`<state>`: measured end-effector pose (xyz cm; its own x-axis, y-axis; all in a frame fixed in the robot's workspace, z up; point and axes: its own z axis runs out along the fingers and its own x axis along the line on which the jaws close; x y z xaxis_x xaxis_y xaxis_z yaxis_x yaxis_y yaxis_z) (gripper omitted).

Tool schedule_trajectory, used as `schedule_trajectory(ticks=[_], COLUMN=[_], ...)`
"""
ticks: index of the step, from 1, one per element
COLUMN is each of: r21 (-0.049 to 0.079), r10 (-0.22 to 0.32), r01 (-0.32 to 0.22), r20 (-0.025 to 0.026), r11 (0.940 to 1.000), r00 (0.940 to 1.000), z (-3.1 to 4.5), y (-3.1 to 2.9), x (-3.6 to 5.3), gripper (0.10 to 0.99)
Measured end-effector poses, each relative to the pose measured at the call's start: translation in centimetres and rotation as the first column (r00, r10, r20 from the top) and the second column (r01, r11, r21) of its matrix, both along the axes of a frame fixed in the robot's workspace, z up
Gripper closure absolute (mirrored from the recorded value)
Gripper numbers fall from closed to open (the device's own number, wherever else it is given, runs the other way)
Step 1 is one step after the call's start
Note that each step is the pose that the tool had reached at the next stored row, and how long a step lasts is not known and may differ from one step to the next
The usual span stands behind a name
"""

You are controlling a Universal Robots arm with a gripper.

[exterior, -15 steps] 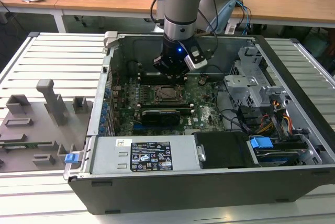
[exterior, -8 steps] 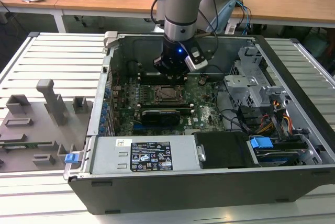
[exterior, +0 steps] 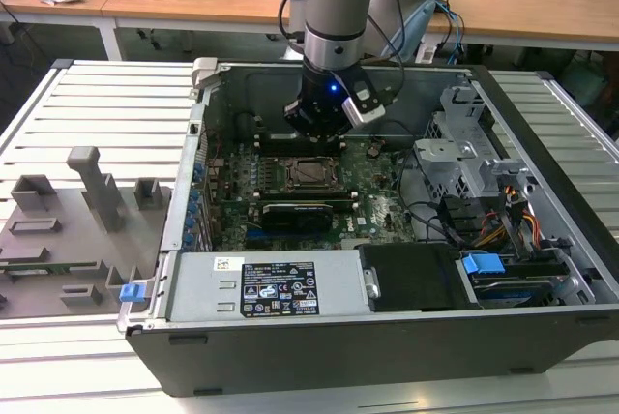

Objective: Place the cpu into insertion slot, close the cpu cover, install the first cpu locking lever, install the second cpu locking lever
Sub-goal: 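Install the first cpu locking lever, then install the second cpu locking lever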

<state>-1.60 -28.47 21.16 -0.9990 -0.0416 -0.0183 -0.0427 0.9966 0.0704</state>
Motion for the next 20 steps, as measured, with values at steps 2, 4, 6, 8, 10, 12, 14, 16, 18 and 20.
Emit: schedule_trajectory(ticks=[2, 4, 6, 8, 10, 12, 14, 16, 18, 20], r21=[0.0, 0.0, 0.0, 0.0, 0.0, 0.0, 0.0, 0.0, 0.0, 0.0], r10=[0.0, 0.0, 0.0, 0.0, 0.0, 0.0, 0.0, 0.0, 0.0, 0.0], r01=[0.0, 0.0, 0.0, 0.0, 0.0, 0.0, 0.0, 0.0, 0.0, 0.0], r20=[0.0, 0.0, 0.0, 0.0001, 0.0, -0.0001, 0.0001, 0.0, 0.0, 0.0], r11=[1.0, 1.0, 1.0, 1.0, 1.0, 1.0, 1.0, 1.0, 1.0, 1.0], r00=[1.0, 1.0, 1.0, 1.0, 1.0, 1.0, 1.0, 1.0, 1.0, 1.0], z=[0.0, 0.0, 0.0, -0.01, 0.0, 0.01, 0.0, 0.0, 0.0, 0.0], y=[-0.09, -0.15, -0.24, -0.28, -0.33, -0.46, -0.58, -0.65, -0.7, -0.75], x=[0.0, 0.0, 0.0, 0.0, 0.0, 0.0, 0.0, 0.0, 0.0, 0.0], gripper=[0.98, 0.98, 0.98, 0.98, 0.98, 0.98, 0.98, 0.98, 0.98, 0.98])
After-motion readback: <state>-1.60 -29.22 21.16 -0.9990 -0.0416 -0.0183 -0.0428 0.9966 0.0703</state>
